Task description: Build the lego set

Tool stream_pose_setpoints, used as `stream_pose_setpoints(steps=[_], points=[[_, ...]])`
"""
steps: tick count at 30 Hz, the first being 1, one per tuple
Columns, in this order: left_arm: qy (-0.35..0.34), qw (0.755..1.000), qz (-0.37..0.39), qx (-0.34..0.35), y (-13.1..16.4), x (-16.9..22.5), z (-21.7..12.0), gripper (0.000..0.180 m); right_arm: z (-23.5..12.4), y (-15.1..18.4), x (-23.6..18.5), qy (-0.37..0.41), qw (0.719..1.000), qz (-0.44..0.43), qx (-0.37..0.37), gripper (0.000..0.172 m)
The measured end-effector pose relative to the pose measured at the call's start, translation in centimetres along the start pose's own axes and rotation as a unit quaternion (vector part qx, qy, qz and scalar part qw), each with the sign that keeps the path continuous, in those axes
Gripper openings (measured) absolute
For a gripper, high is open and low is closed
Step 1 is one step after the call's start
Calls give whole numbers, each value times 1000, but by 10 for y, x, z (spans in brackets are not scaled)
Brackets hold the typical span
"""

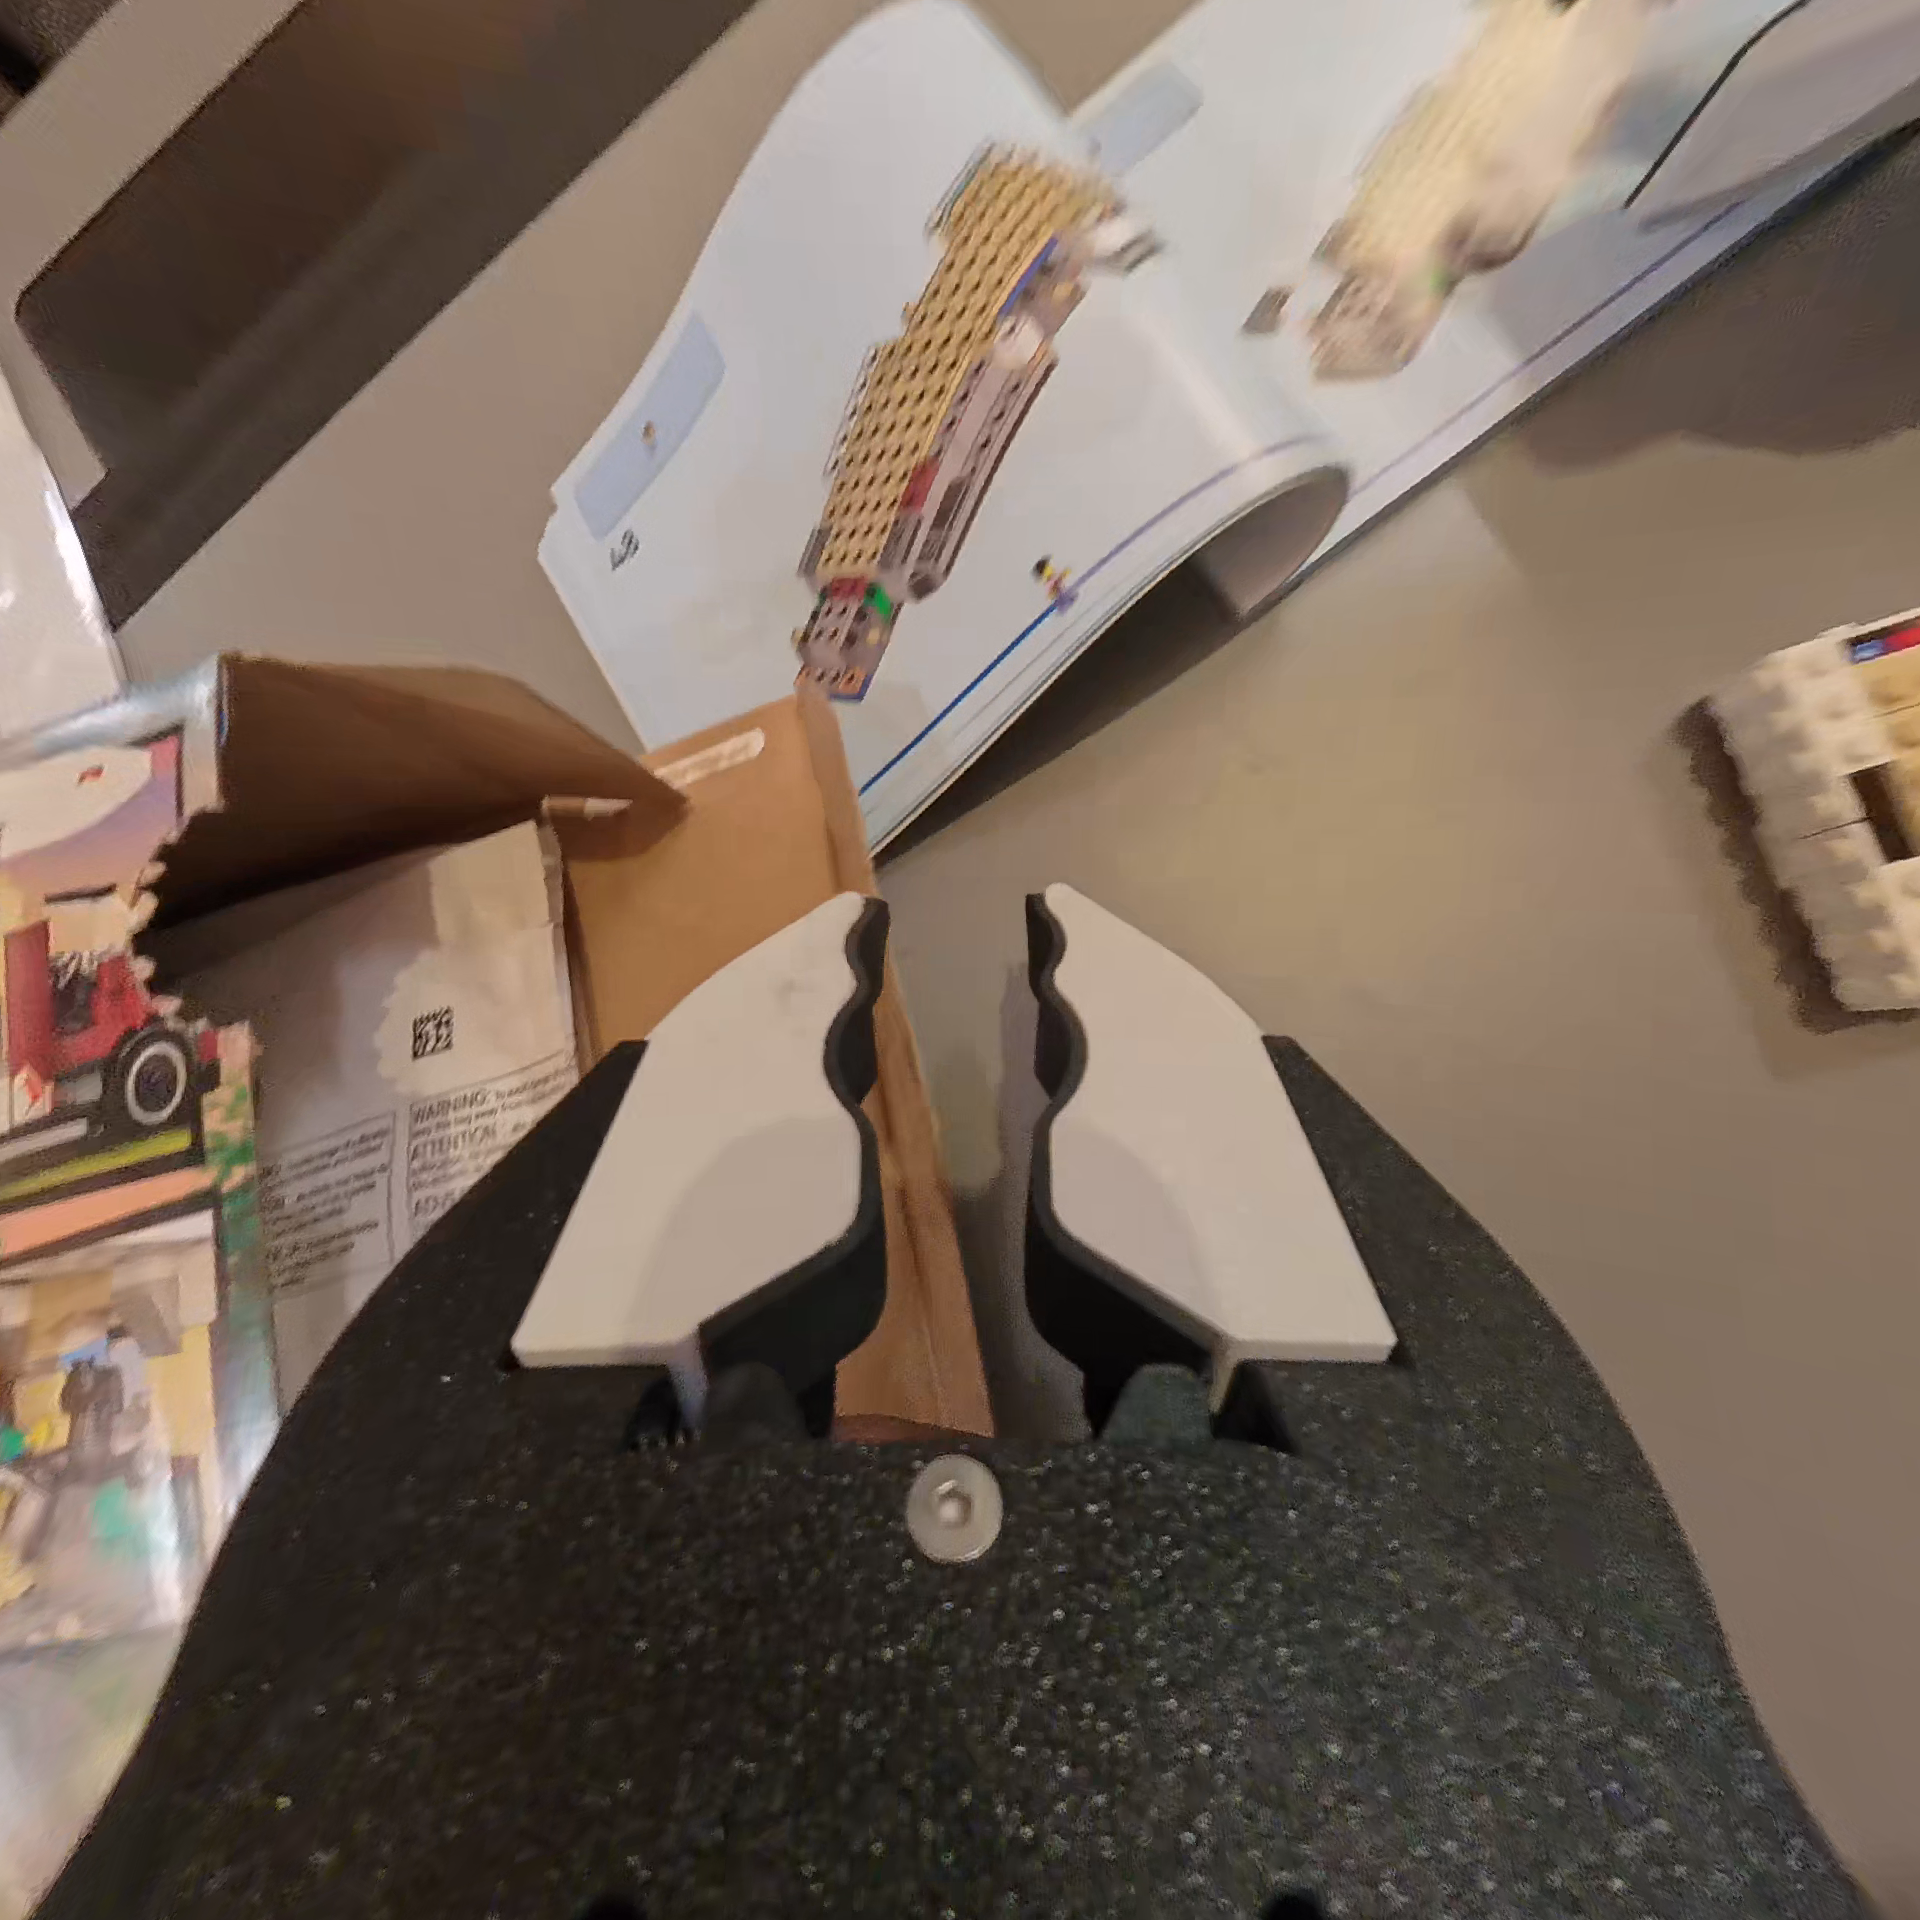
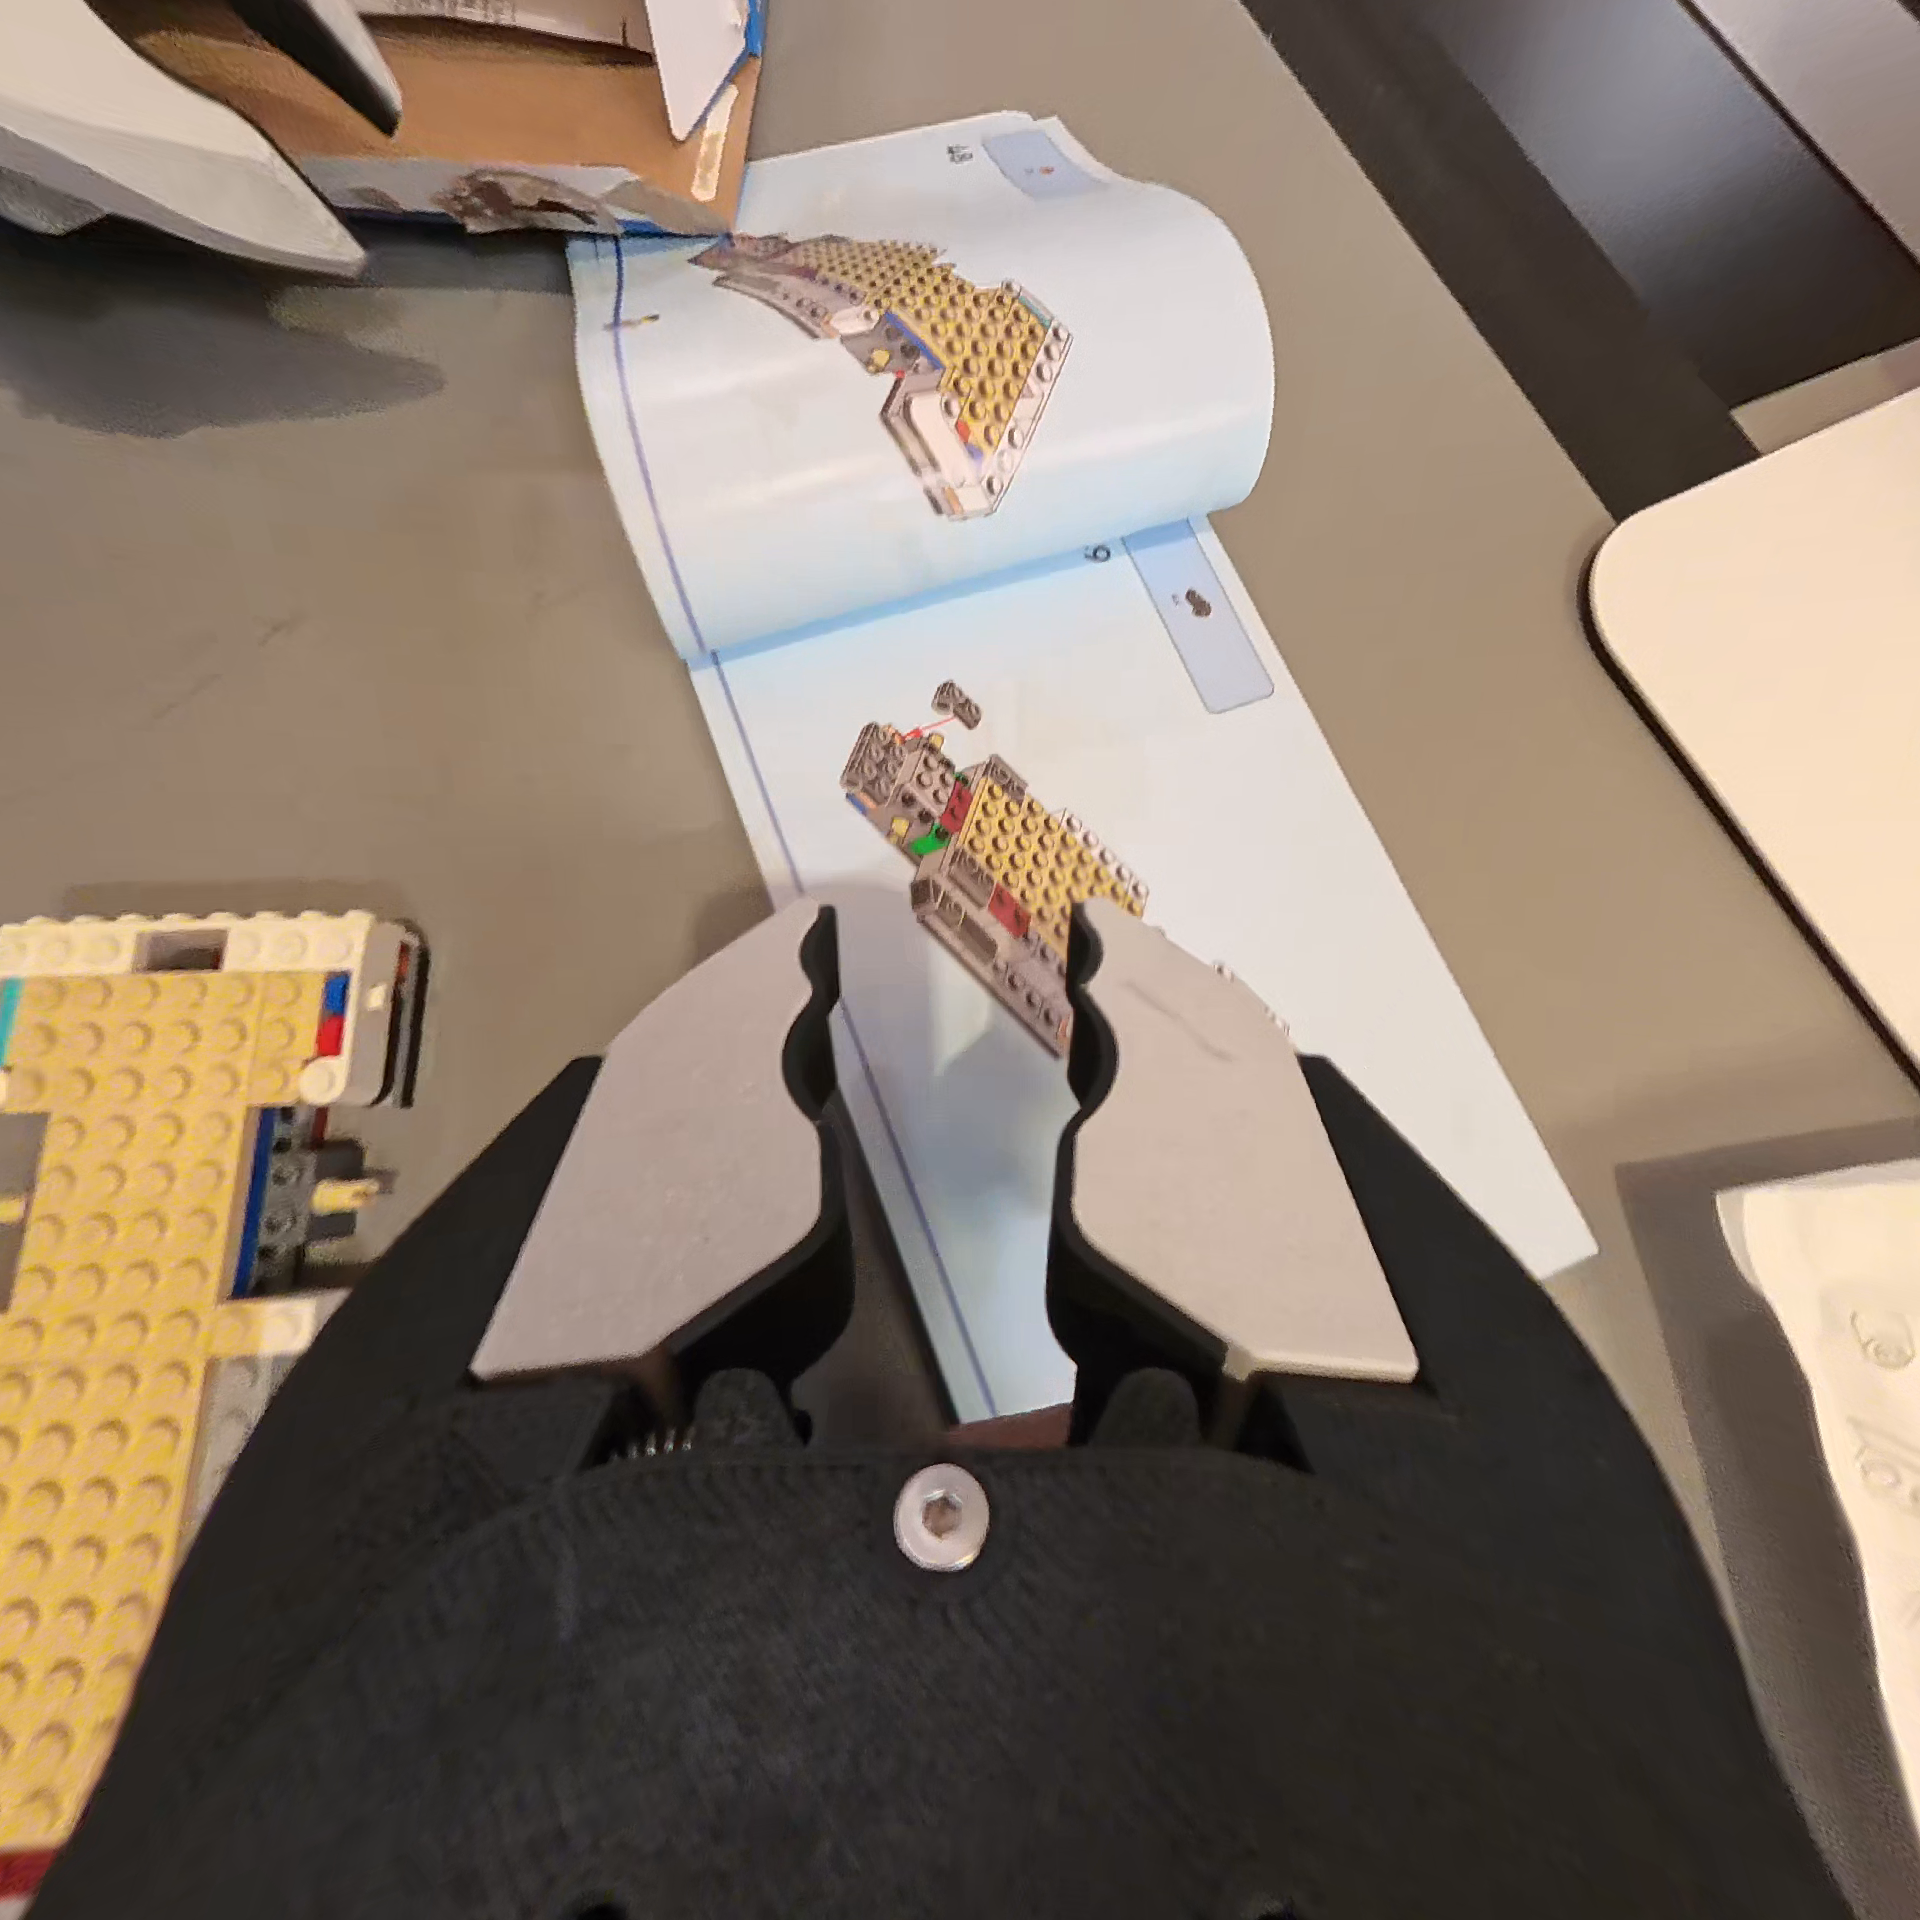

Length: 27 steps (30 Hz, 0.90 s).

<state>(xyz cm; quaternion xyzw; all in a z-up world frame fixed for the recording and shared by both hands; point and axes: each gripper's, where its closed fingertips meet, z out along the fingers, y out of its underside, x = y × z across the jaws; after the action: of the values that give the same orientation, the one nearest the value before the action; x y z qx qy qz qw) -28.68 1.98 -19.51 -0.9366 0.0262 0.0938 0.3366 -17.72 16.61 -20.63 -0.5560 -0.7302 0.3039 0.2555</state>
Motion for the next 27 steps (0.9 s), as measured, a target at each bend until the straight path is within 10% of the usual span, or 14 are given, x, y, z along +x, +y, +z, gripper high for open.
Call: stream_pose_setpoints(steps=[1,10,27], points=[[10,1000,5,13,-5,4,-1,27,-4,4,-1,-1,1000,3,0,42],[116,986,36,111,-42,62,8,27,-44,55,-7,8,999,29,-13,42],[198,975,41,94,-35,106,29,27,-82,95,-12,30,997,68,12,42]])
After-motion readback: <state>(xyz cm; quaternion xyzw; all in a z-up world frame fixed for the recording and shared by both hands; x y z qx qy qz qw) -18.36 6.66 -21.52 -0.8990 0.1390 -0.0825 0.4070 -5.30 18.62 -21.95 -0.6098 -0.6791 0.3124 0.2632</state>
